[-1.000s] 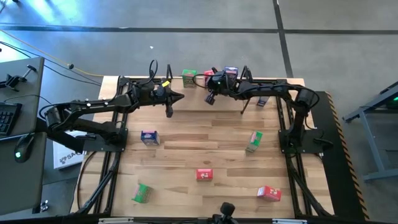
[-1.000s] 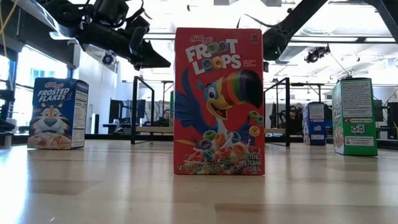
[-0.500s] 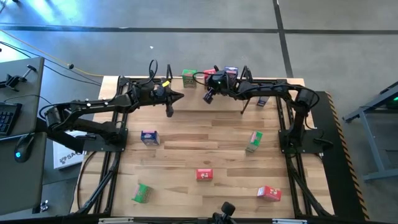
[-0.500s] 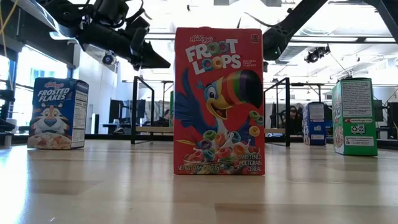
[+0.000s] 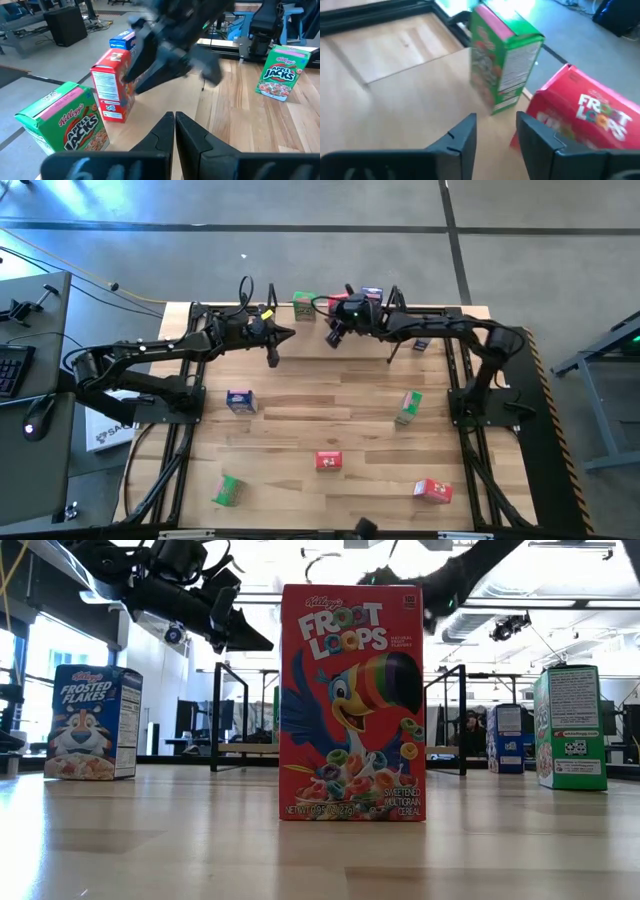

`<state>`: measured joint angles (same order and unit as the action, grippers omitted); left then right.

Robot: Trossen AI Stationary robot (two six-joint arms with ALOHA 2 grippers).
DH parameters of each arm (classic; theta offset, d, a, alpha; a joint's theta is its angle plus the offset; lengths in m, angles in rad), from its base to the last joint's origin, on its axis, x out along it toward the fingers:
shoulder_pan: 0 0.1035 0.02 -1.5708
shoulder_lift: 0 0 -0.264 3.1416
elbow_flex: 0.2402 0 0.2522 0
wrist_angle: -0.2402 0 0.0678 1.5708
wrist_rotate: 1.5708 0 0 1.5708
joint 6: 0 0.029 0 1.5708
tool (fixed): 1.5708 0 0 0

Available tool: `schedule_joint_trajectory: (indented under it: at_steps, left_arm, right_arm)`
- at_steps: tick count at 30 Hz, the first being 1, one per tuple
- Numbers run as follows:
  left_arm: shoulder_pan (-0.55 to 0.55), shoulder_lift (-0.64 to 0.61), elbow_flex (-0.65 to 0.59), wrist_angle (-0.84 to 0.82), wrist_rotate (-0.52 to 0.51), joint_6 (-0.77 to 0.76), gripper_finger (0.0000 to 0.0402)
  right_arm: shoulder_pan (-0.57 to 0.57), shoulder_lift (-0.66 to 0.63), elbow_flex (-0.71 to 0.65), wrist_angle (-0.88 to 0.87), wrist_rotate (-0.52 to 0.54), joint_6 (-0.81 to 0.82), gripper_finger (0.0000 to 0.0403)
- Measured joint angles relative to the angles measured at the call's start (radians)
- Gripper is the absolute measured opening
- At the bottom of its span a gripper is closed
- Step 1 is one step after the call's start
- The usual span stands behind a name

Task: Stack cereal on shelf
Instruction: Put the top blue cereal box on the shelf aligned with the other blue cereal box

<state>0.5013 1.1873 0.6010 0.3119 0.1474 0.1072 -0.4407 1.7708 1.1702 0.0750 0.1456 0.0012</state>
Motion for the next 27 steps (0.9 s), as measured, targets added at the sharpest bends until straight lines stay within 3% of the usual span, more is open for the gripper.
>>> schedule_joint_trajectory:
  at_steps: [4, 7, 15, 22, 27]
  left_arm:
    - [0.000, 0.000, 0.000, 0.000, 0.000, 0.000, 0.0008]
    - [0.000, 0.000, 0.000, -0.001, 0.000, -0.001, 0.0008]
    - [-0.019, 0.000, 0.000, 0.000, -0.001, 0.012, 0.0008]
    - [-0.045, 0.000, 0.000, 0.000, -0.001, 0.025, 0.0008]
    - [-0.058, 0.000, 0.000, 0.000, -0.001, 0.044, 0.0008]
  right_arm:
    - [0.053, -0.127, 0.000, -0.175, 0.027, 0.027, 0.0139]
    - [0.102, -0.249, 0.000, -0.367, 0.114, 0.080, 0.0150]
    - [0.163, -0.530, 0.000, -0.878, 0.322, 0.485, 0.0199]
    - [0.091, -0.596, 0.000, -1.293, 0.431, 0.880, 0.0253]
    - [0.008, -0.594, -0.040, -1.324, 0.448, 0.985, 0.0266]
